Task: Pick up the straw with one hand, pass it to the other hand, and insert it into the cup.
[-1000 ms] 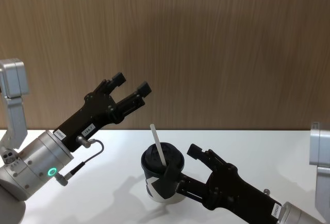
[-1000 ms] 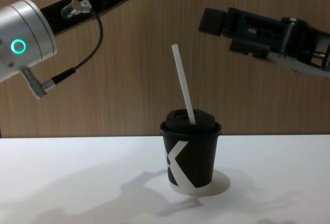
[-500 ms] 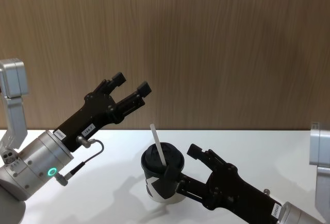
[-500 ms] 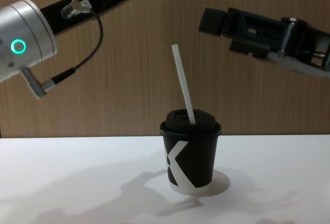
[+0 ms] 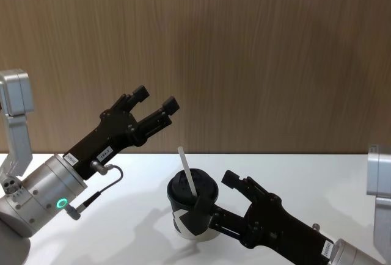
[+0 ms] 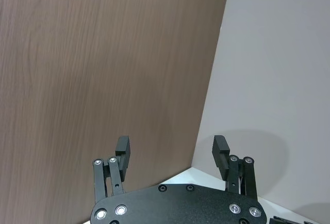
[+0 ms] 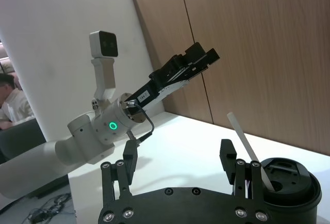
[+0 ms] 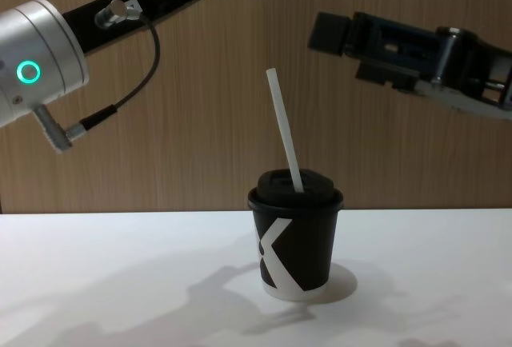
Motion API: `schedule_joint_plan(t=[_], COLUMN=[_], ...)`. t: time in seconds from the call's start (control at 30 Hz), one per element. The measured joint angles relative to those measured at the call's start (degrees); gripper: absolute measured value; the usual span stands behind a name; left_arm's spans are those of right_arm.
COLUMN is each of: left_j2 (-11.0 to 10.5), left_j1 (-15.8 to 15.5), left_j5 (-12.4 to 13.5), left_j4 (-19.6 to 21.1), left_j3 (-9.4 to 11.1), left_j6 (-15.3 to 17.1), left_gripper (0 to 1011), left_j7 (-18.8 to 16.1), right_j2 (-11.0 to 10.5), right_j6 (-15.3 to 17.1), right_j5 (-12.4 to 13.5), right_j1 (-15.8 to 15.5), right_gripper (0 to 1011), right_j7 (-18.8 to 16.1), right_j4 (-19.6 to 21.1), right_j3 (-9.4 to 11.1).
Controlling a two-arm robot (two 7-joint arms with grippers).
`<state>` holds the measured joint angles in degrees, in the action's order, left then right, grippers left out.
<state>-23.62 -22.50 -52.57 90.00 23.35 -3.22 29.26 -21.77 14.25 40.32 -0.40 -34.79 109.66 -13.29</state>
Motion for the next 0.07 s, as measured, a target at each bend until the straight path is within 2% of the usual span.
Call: schedule_joint_plan(t=[0.07], left_j2=[0.0], left_j1=[0.0], left_j5=[0.0], left_j4=[0.0], left_j3=[0.0], left_j6=[0.0], left_gripper=[1003], left_j7=[0.0], right_j2=[0.0], right_j6=[0.0], right_j5=[0.0], right_j1=[0.0], right_gripper=[1001], right_j7=[0.0], right_j4=[0.0], right_j3=[0.0])
